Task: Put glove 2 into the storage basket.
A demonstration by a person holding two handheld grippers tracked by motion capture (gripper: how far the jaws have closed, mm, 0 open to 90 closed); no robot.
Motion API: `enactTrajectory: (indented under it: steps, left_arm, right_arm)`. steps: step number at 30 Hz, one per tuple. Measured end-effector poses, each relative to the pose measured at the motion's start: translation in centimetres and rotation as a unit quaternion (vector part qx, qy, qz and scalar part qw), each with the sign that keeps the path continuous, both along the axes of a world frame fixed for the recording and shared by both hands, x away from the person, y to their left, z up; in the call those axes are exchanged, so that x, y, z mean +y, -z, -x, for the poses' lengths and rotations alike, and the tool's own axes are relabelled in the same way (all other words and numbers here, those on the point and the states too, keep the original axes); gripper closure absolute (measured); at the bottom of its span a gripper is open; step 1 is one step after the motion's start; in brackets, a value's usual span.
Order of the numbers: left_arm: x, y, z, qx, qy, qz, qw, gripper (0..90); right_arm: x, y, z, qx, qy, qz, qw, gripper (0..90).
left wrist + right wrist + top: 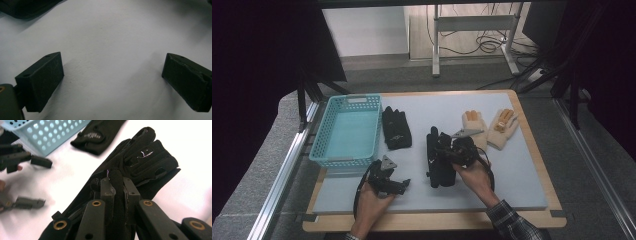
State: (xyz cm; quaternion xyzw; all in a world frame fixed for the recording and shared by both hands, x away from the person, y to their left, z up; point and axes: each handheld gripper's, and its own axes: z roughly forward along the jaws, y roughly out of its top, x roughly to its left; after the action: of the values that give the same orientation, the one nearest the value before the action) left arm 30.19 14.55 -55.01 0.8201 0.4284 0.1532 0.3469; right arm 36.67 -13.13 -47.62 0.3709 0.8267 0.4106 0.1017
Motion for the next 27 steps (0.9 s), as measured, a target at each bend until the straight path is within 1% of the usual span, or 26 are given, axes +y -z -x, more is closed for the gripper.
enactTrajectory:
  steps: [2,3,6,8,10,11,13,14,15,16,18,19,22,23,24,25,26,27]
  left_arm:
    - [0.0,0.0,0.0,0.0,0.001,0.0,1.0,4.1]
    - [0.0,0.0,0.0,0.0,0.001,0.0,1.0,4.1]
    - [0.0,0.0,0.0,-0.001,0.0,0.0,1.0,4.1]
    - [0.0,0.0,0.0,0.0,0.002,-0.002,1.0,4.1]
    - [0.0,0.0,0.0,0.0,0.002,-0.002,1.0,4.1]
    - [0.0,0.0,0.0,0.0,0.002,-0.002,1.0,4.1]
    - [0.1,0.0,0.0,0.001,0.003,-0.003,1.0,4.1]
    - [0.0,0.0,0.0,0.0,0.002,-0.001,1.0,4.1]
    - [0.0,0.0,0.0,0.0,0.002,-0.001,1.0,4.1]
    - [0.0,0.0,0.0,0.0,0.003,-0.003,1.0,4.1]
    - [0.0,0.0,0.0,0.001,0.003,-0.003,1.0,4.1]
    - [0.0,0.0,0.0,0.001,0.003,-0.003,1.0,4.1]
    - [0.1,0.0,0.0,0.001,0.004,-0.003,1.0,4.1]
    - [0.1,0.0,0.0,0.001,0.004,-0.003,1.0,4.1]
    - [0.1,0.0,0.0,0.001,0.003,-0.003,1.0,4.1]
    - [0.1,0.0,0.0,0.0,0.003,-0.003,1.0,4.1]
    - [0.0,0.0,0.0,0.001,0.002,-0.002,1.0,4.1]
    - [0.0,0.0,0.0,0.001,0.002,-0.002,1.0,4.1]
  right_arm:
    - [-0.1,0.5,0.6,0.004,0.001,-0.005,1.0,80.3]
    - [-0.1,1.0,1.0,0.007,0.002,-0.006,1.0,80.1]
    - [0.0,2.3,1.5,0.016,-0.006,-0.004,0.9998,78.4]
    - [0.1,2.9,1.5,0.019,-0.009,0.002,0.9998,71.5]
    - [0.1,2.9,1.4,0.016,-0.01,0.008,0.9998,64.2]
    - [-0.1,2.5,1.2,0.013,-0.01,0.009,0.9998,61.4]
    - [-0.5,1.9,0.8,0.005,-0.007,0.005,1.0,58.4]
    - [-0.7,1.4,0.5,-0.004,-0.008,0.004,1.0,57.4]
    - [-0.7,1.4,0.5,-0.004,-0.008,0.004,1.0,57.4]
    - [-0.7,1.1,-0.1,-0.012,-0.011,0.007,0.9998,57.2]
    - [-0.5,1.0,-0.4,-0.014,-0.015,0.009,0.9997,57.2]
    - [0.0,0.9,-1.1,-0.017,-0.025,0.014,0.9994,59.0]
    - [1.2,0.9,-2.3,-0.019,-0.041,0.025,0.9987,64.6]
    - [1.2,0.9,-2.3,-0.019,-0.041,0.025,0.9987,64.6]
    - [2.2,0.9,-3.2,-0.021,-0.05,0.028,0.9982,68.6]
    - [2.2,0.9,-3.2,-0.021,-0.05,0.028,0.9982,68.6]
    - [3.4,1.0,-4.1,-0.02,-0.059,0.032,0.9975,71.8]
    - [3.4,1.0,-4.1,-0.02,-0.059,0.032,0.9975,71.8]
